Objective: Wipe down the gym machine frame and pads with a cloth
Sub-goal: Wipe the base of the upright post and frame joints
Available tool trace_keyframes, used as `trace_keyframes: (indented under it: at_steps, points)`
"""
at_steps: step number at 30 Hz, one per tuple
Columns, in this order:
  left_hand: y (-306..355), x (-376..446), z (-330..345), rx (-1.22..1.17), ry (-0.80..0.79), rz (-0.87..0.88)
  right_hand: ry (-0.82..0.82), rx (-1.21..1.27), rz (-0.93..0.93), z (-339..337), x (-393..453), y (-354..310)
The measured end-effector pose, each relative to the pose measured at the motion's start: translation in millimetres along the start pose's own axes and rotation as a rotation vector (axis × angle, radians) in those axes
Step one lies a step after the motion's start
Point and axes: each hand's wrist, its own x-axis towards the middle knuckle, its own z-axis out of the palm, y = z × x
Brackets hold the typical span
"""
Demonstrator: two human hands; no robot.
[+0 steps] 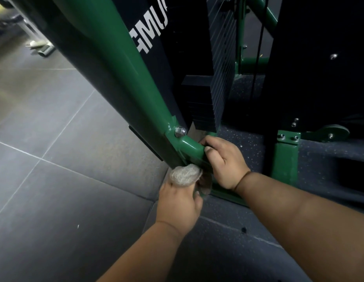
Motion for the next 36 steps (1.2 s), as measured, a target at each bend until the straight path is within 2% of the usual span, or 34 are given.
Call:
trace_keyframes:
  at_steps: [2,3,6,8,10,12,16,20,25,30,33,36]
  points:
    - [9.0,-2.2,0.3,-0.108,0.046,-0.015,-0.022,0.024,0.016,-1.1,0.1,0.0]
    - [14.4,-2.1,0.1,-0.194,0.075,-0.076,-0.032,0.027,0.021,-1.1,0.2,0.2]
    - [31.8,-1.3,-6.3,-0.634,0.113,-0.387,-0.041,0.002,0.02,-0.8,0.7,2.2]
    - [36.4,1.7,-13.5,-0.914,0.167,-0.514,-0.039,0.008,0.009,-0.9,0.4,2.4]
    - [36.5,4.5,-22.9,-1.01,0.23,-0.526,-0.028,0.021,-0.012,-1.5,-0.4,2.0]
    - [36.1,6.8,-34.3,-0.998,0.248,-0.502,-0.021,0.036,-0.027,-2.1,-1.0,1.6]
    - [39.4,4.6,-53.1,-1.112,0.157,-0.497,-0.025,0.021,-0.049,-3.1,-2.7,2.5]
    - [39.9,6.5,-71.0,-1.675,0.012,-0.742,-0.07,-0.045,-0.103,-4.9,-4.1,-0.3]
    - [32.1,15.1,-87.5,-1.551,-0.102,-0.694,-0.105,-0.177,-0.182,-10.8,-10.7,5.6]
    - [13.3,29.9,-91.0,-1.602,-0.28,-0.568,0.046,-0.28,-0.254,-12.1,-25.4,-8.1]
    - [6.3,35.9,-94.5,-1.561,-0.415,-0.539,0.154,-0.335,-0.288,-7.3,-28.5,-14.2]
    - [-3.2,35.5,-104.5,-1.478,-0.506,-0.523,0.19,-0.387,-0.308,-8.1,-33.3,-14.4]
